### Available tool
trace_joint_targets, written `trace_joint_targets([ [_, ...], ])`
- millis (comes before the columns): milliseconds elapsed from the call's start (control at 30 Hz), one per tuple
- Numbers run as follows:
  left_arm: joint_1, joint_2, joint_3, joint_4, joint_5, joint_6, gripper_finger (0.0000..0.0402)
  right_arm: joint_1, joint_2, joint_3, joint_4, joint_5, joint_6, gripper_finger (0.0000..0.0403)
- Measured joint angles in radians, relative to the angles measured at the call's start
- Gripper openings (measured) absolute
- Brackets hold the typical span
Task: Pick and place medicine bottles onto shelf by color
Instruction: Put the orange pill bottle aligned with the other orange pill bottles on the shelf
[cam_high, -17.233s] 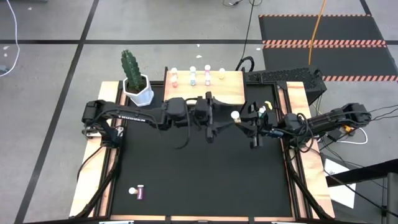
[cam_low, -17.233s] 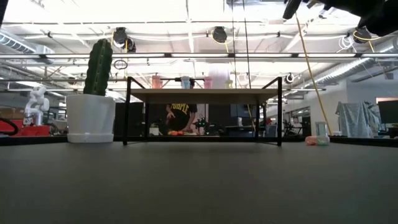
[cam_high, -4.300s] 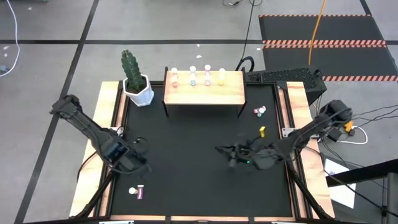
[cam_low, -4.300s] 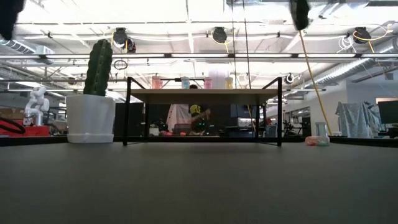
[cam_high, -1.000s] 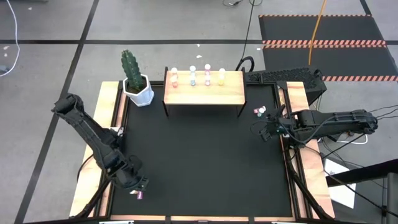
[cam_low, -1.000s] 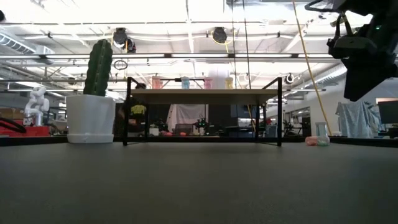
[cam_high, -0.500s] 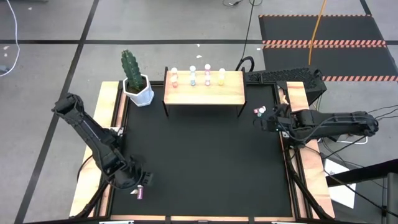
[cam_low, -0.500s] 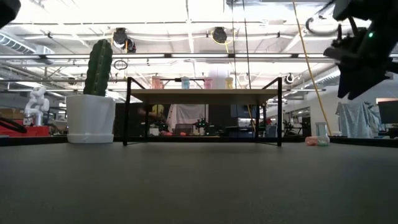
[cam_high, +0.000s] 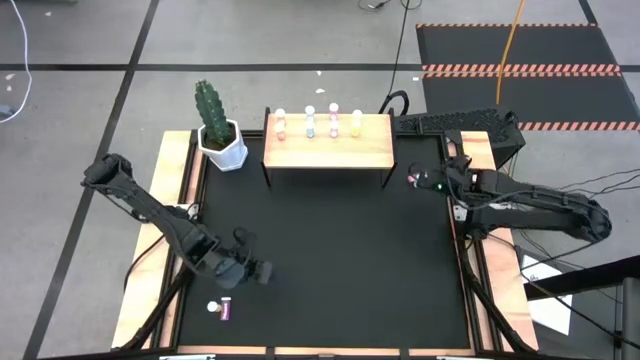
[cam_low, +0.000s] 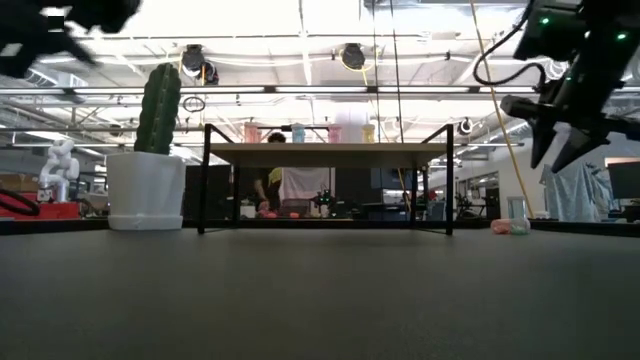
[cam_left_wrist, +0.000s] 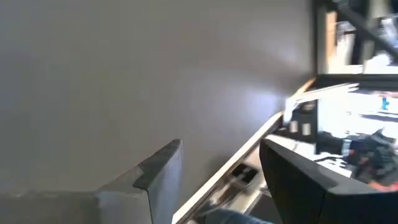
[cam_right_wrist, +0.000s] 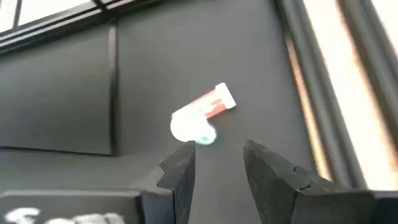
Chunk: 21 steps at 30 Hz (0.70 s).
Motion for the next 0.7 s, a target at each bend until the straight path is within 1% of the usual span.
trace_joint_targets([
  [100, 0.054, 0.000, 0.000, 0.072, -0.001, 0.085, 0.0214, -0.105, 0.013, 0.000, 0.072, -0.081, -0.088, 0.0132],
  [167, 0.089, 0.000, 0.000, 0.108, -0.001, 0.129, 0.0214, -0.184, 0.029, 0.000, 0.094, -0.116, -0.135, 0.0132],
  [233, 0.119, 0.000, 0.000, 0.120, -0.002, 0.157, 0.0214, -0.266, 0.050, -0.001, 0.104, -0.140, -0.145, 0.0132],
  [300, 0.135, 0.000, 0.000, 0.118, -0.023, 0.164, 0.0214, -0.340, 0.073, -0.009, 0.135, -0.190, -0.142, 0.0132],
  [367, 0.145, 0.000, 0.000, 0.113, -0.034, 0.187, 0.0214, -0.403, 0.094, -0.029, 0.193, -0.280, -0.130, 0.0132],
  [467, 0.169, 0.000, 0.000, 0.091, -0.034, 0.300, 0.0214, -0.472, 0.134, -0.078, 0.336, -0.407, -0.073, 0.0132],
  [567, 0.211, 0.000, 0.000, 0.069, -0.032, 0.448, 0.0214, -0.533, 0.180, -0.118, 0.441, -0.480, 0.017, 0.0132],
  [633, 0.244, 0.000, 0.000, 0.069, -0.004, 0.529, 0.0214, -0.556, 0.209, -0.135, 0.493, -0.523, 0.062, 0.0132],
  [700, 0.280, 0.000, 0.000, 0.068, 0.036, 0.602, 0.0214, -0.570, 0.228, -0.142, 0.494, -0.566, 0.093, 0.0132],
])
